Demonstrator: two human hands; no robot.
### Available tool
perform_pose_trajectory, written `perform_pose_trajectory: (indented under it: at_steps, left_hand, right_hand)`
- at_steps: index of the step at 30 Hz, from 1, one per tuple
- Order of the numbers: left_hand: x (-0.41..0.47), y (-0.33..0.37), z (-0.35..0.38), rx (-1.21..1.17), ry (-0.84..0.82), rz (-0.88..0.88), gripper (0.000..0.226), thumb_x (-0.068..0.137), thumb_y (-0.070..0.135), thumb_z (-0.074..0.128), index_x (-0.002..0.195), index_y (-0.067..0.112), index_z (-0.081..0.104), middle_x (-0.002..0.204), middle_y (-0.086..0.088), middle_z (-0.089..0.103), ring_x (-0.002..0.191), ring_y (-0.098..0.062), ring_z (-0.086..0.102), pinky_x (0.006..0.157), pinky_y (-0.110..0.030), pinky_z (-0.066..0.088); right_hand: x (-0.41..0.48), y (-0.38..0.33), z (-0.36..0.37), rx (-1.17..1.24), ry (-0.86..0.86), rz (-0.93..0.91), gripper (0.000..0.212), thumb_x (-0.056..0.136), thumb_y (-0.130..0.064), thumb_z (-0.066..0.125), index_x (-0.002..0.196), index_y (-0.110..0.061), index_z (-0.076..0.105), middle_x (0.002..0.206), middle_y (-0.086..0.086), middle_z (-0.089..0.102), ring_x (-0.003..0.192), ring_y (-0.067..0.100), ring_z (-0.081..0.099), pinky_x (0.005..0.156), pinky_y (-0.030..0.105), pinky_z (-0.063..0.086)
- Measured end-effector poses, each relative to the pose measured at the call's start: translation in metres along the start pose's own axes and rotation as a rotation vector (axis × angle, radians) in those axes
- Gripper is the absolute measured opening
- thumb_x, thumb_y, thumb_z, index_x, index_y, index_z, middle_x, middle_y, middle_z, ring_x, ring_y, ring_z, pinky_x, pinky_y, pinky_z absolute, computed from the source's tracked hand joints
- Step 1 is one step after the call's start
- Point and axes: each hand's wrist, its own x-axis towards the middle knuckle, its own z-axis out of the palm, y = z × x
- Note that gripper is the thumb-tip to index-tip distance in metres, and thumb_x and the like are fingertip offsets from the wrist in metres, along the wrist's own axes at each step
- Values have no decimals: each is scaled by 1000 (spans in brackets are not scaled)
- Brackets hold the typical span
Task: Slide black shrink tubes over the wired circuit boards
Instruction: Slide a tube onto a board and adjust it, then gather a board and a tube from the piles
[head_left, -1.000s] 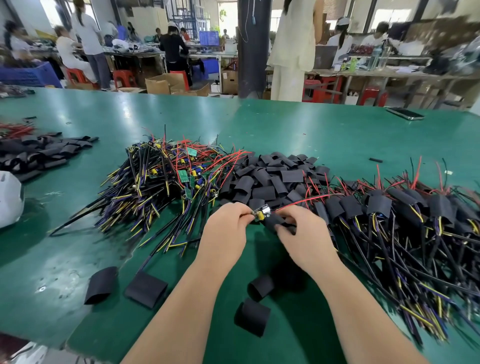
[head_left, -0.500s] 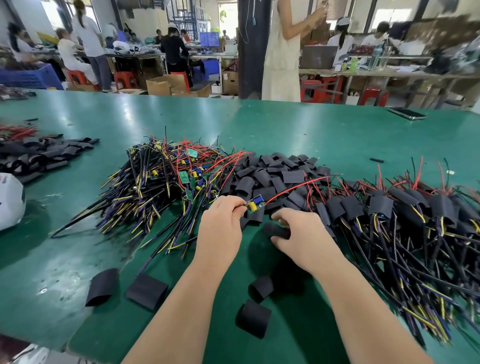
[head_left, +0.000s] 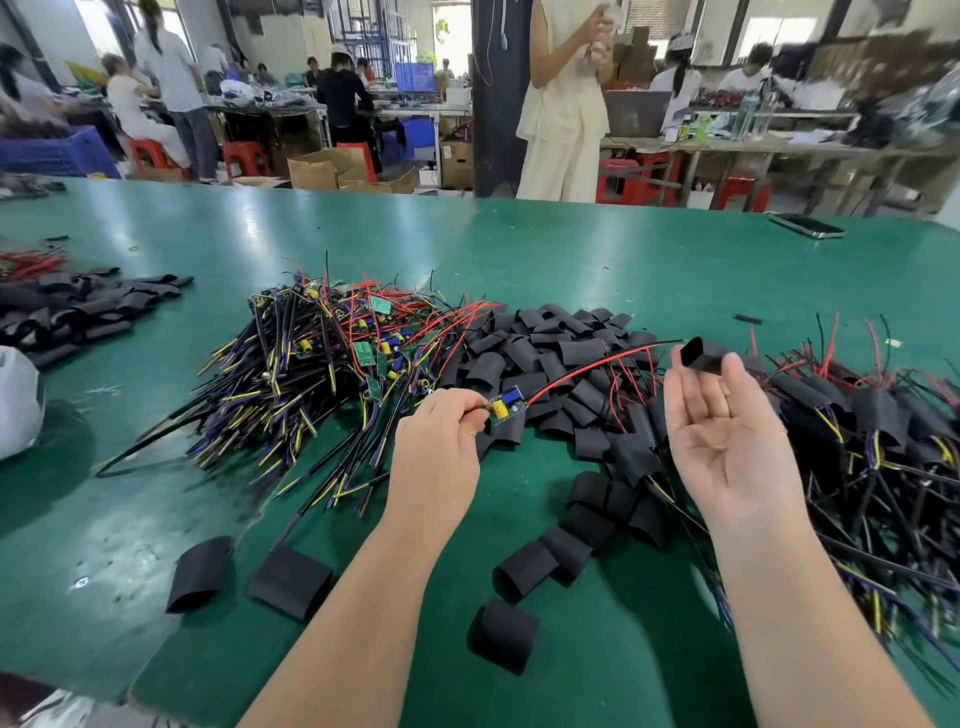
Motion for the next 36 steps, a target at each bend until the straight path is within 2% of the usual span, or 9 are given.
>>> perform_pose_trajectory:
  at_steps: [7, 10, 12, 14, 17, 23, 27, 32, 36]
  left_hand:
    - [0, 2, 1, 4, -17, 12, 13, 93, 2, 54, 96, 5, 67, 86, 6, 56, 77, -25, 56, 79, -51, 45]
    - [-1, 3, 0, -1, -22, 24, 12, 92, 3, 56, 96, 4, 67, 88, 1, 62, 76, -25, 56, 77, -51, 45]
    - [-1, 4, 0, -3, -26, 41, 10, 91, 3, 58, 94, 4, 68, 88, -2, 65, 73, -25, 57, 75, -50, 45]
    - [-1, 6, 0, -6, -40, 70, 9, 91, 3, 60, 92, 4, 69, 87, -3, 66, 71, -24, 58, 74, -49, 46]
    - [-2, 6, 0, -37, -60, 111, 9, 89, 5, 61, 92, 4, 69, 84, -1, 67, 72, -20, 60, 73, -43, 48]
    - [-3, 5, 0, -116, -122, 75, 10, 89, 3, 61, 91, 9, 69, 74, 20, 57, 68, 0, 53, 61, -7, 37]
    - [-3, 4, -1, -150, -168, 36, 12, 90, 3, 60, 90, 12, 69, 71, 20, 57, 64, 1, 51, 58, -8, 36]
    - [-5, 5, 0, -181, -189, -6, 14, 89, 2, 61, 91, 12, 71, 76, 6, 65, 71, -16, 54, 62, -18, 41]
    - [-5, 5, 0, -150, -217, 28, 15, 88, 4, 62, 90, 15, 72, 71, 16, 61, 65, -16, 50, 56, -12, 35]
  right_hand:
    - [-3, 4, 8, -3, -19, 40, 21, 72, -16, 68, 89, -5, 62, 84, 3, 71, 91, 13, 71, 75, 23, 56]
    - [-4, 10, 7, -183, -106, 20, 7, 71, -12, 67, 75, -13, 61, 77, 2, 69, 81, 15, 70, 79, 27, 57]
    - [-6, 20, 6, -340, -201, -4, 12, 71, -5, 67, 69, -17, 63, 74, 3, 67, 83, 15, 70, 83, 30, 56]
    - [-8, 31, 4, -543, -296, -18, 21, 74, 6, 67, 84, -12, 63, 81, 1, 72, 90, 15, 69, 80, 27, 56]
    - [-10, 41, 1, -828, -378, -75, 35, 76, 10, 69, 102, -12, 60, 102, 2, 75, 81, 17, 69, 72, 24, 54]
    - [-8, 33, -3, -719, -537, 25, 42, 75, 0, 72, 107, -22, 57, 113, 13, 70, 95, 21, 69, 81, 26, 53]
    - [-8, 31, -4, -776, -588, 4, 43, 77, 4, 69, 113, -16, 54, 118, 12, 68, 99, 23, 69, 84, 26, 52]
    - [-7, 25, -5, -830, -641, 42, 42, 76, 2, 68, 104, -27, 58, 119, 9, 68, 97, 22, 69, 85, 28, 53]
    - [-7, 18, -7, -874, -681, 77, 38, 75, 1, 69, 96, -29, 59, 118, 10, 69, 100, 25, 68, 84, 29, 53]
